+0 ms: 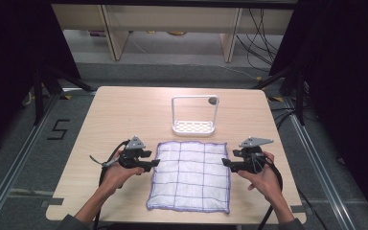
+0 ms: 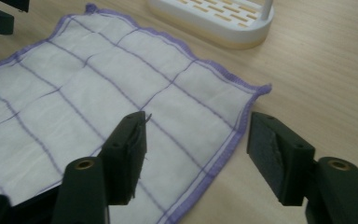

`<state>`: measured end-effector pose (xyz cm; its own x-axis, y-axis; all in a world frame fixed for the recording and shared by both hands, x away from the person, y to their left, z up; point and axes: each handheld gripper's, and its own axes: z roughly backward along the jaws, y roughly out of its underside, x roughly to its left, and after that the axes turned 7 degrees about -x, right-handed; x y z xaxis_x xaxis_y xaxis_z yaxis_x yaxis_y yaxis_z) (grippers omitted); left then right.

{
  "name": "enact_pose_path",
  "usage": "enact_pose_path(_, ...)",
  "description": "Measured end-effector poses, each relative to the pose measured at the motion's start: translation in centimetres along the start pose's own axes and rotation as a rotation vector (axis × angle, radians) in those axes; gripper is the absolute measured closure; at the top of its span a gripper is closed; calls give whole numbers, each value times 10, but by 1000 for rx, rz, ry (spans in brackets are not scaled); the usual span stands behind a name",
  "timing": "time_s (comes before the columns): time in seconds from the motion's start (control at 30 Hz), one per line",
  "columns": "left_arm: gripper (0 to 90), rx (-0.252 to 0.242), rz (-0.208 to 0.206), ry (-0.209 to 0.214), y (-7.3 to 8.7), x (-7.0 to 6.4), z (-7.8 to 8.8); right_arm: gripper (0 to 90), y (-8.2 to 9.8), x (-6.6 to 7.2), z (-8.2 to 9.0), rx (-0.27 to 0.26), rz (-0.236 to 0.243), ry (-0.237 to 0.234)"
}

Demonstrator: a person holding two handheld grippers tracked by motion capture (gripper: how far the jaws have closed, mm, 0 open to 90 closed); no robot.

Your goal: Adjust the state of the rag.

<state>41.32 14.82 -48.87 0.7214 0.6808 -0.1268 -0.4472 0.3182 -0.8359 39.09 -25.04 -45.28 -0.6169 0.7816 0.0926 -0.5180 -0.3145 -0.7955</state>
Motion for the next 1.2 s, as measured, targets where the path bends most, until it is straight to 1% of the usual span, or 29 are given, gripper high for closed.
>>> enact_pose_path(0.03,463,5,10,-10,-2,2,-3,360,-3,-4,-5,5,8,5)
enact_pose_path(0.1,460,9,3,-25,-7,8,-8,357,-8,-11,-13,16,-6,18)
enact_pose_path(0.13,459,9,7,-30,-9,11,-9,354,-11,-13,-16,24,-22,8)
enact_pose_path(0.17,459,13,10,-27,-12,14,-11,354,-13,-17,-18,33,-21,21)
enact_pose_path(0.2,457,12,10,-36,-14,16,-12,355,-15,-20,-22,26,-11,32)
enact_pose_path(0.27,454,11,23,-47,-17,22,-15,357,-20,-26,-27,30,-20,41)
enact_pose_path(0.3,454,19,18,-49,-18,25,-16,358,-22,-29,-29,18,-13,48)
enact_pose_path(0.33,454,25,14,-49,-19,27,-18,361,-24,-30,-32,16,-35,53)
enact_pose_path(0.37,453,25,17,-57,-20,29,-21,365,-26,-32,-34,21,-40,60)
enact_pose_path(0.4,449,31,20,-62,-20,30,-22,372,-28,-36,-35,40,-22,60)
enact_pose_path(0.47,447,29,41,-55,-21,33,-26,377,-30,-39,-39,30,-42,69)
enact_pose_path(0.5,446,34,40,-55,-20,34,-28,379,-31,-41,-41,45,-38,67)
enact_pose_path(0.53,442,47,35,-59,-21,35,-30,384,-31,-44,-44,39,-18,69)
enact_pose_path(0.57,440,46,36,-64,-20,35,-32,392,-31,-43,-44,68,-43,68)
enact_pose_path(0.6,440,54,45,-59,-21,37,-33,394,-31,-44,-46,80,-46,67)
enact_pose_path(0.63,439,50,54,-66,-21,37,-36,396,-30,-46,-51,55,-30,67)
enact_pose_path(0.67,437,49,63,-56,-22,38,-38,402,-30,-47,-52,74,-9,67)
enact_pose_path(0.7,437,50,66,-61,-23,38,-39,408,-30,-46,-54,92,-32,70)
enact_pose_path(0.73,437,53,62,-59,-25,38,-40,408,-28,-48,-58,77,-19,70)
enact_pose_path(0.8,436,73,67,-48,-28,39,-44,403,-29,-45,-58,123,-66,69)
enact_pose_path(0.83,437,69,78,-50,-29,39,-46,402,-28,-46,-60,125,-51,76)
enact_pose_path(0.87,439,81,75,-46,-31,40,-48,404,-28,-44,-62,110,-61,73)
enact_pose_path(0.9,442,80,71,-48,-32,40,-49,406,-29,-44,-62,134,-57,73)
enact_pose_path(0.93,442,79,74,-45,-32,40,-52,407,-29,-44,-63,130,-53,76)
enact_pose_path(0.97,443,90,71,-46,-33,40,-53,408,-27,-44,-66,115,-67,75)
enact_pose_path(1.03,450,98,70,-50,-33,39,-58,414,-27,-44,-66,143,-50,70)
enact_pose_path(1.1,464,117,73,-52,-31,38,-62,421,-25,-45,-70,140,-55,71)
enact_pose_path(1.17,495,127,69,-53,-30,39,-66,433,-24,-47,-72,156,-53,74)
enact_pose_path(1.2,519,135,58,-46,-29,39,-67,440,-23,-49,-73,156,-37,76)
